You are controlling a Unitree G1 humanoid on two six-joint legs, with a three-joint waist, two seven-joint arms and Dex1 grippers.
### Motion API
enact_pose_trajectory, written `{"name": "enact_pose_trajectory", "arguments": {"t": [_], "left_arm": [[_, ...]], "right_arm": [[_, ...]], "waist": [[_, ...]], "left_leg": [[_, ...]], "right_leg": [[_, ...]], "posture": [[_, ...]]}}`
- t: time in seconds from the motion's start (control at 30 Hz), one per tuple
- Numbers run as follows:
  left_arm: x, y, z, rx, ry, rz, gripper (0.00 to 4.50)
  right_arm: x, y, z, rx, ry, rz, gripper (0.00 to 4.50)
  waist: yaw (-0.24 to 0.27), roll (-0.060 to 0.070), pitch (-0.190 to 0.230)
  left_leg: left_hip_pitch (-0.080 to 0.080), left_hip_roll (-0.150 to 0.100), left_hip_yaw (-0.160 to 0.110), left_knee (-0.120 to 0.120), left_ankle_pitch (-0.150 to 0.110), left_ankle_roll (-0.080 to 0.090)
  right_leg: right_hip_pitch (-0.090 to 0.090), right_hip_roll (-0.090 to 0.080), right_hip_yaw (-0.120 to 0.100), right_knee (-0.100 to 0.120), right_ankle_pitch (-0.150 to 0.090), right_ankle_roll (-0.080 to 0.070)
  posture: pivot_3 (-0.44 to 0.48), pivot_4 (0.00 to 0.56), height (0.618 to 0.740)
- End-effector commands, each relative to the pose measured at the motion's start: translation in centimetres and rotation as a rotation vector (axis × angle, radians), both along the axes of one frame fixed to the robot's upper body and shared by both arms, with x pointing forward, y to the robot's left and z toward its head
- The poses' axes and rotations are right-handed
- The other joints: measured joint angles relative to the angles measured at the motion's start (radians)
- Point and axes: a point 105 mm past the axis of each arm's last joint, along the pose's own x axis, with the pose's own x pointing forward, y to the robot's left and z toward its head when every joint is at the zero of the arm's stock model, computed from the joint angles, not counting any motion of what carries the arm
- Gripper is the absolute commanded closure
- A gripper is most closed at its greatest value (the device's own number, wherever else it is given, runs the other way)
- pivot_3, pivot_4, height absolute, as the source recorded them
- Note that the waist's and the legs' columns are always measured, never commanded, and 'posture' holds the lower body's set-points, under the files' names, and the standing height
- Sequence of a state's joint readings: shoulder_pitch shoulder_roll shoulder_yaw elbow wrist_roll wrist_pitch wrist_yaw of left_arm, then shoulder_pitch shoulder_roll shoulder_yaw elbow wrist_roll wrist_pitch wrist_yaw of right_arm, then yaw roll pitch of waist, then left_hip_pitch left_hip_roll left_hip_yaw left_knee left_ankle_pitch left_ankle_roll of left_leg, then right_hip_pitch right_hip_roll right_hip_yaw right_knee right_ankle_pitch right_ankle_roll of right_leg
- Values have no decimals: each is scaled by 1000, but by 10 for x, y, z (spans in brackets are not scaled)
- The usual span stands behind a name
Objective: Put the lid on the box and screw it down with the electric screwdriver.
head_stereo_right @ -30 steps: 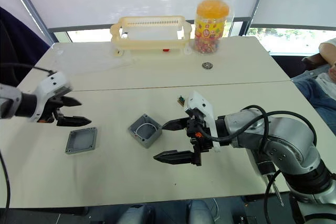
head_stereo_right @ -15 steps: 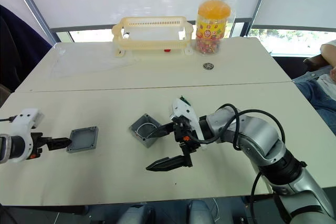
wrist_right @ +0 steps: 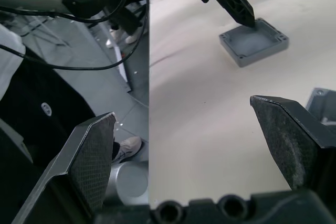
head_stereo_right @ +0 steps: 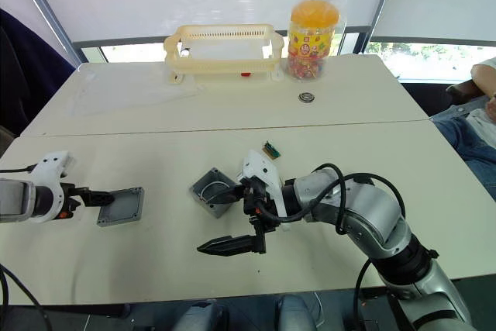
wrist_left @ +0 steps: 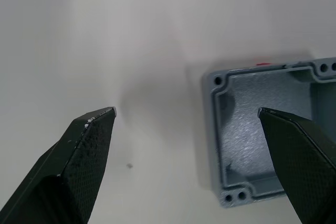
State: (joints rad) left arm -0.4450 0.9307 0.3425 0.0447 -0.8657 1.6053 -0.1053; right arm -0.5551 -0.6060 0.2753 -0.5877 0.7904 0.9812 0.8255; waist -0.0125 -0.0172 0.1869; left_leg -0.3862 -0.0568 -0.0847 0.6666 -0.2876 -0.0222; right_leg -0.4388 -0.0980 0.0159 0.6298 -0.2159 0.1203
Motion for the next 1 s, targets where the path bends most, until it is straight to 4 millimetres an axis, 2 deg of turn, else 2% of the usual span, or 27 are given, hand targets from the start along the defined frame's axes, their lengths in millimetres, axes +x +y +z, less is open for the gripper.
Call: {"name": "enact_pose_trajectory", "arguments": {"t": [0.03,0.27,0.47,0.63,0.87,0.93,1.0], "left_arm": [[2,0,-2,23,41,8,28],[1,4,-12,54,110,26,28],[-6,11,-6,70,119,35,28],[-16,16,-12,88,153,46,28],[-8,7,-21,79,160,57,28],[-6,6,-25,83,168,60,562],[-6,4,-29,82,178,64,1332]], "right_arm": [[-5,2,10,41,-32,-19,0],[-1,3,9,62,-31,-81,0],[-1,2,5,63,-28,-106,0],[0,5,4,76,-28,-111,0],[3,8,6,84,-36,-115,0],[3,7,6,83,-38,-119,0],[4,6,7,82,-39,-126,0]], "waist": [[-1,0,0],[0,1,-1],[-8,1,-1],[-5,1,-1],[0,3,-2],[3,3,-3],[2,3,-3]], "left_leg": [[0,0,0,0,0,0],[0,0,0,-1,1,-2],[0,0,1,-1,1,-2],[0,0,1,-2,1,-2],[1,0,2,-2,2,-2],[2,0,1,-2,2,-2],[6,-1,1,-2,2,-2]], "right_leg": [[0,0,0,0,0,0],[-1,0,1,1,1,-1],[-2,1,1,1,1,-1],[-2,1,2,1,1,-1],[-1,1,2,1,1,-1],[1,1,2,1,1,-1],[4,0,2,1,1,-1]], "posture": [[0,150,740],[0,150,740],[0,150,740],[0,150,740],[0,150,740],[0,150,740],[0,150,740]]}}
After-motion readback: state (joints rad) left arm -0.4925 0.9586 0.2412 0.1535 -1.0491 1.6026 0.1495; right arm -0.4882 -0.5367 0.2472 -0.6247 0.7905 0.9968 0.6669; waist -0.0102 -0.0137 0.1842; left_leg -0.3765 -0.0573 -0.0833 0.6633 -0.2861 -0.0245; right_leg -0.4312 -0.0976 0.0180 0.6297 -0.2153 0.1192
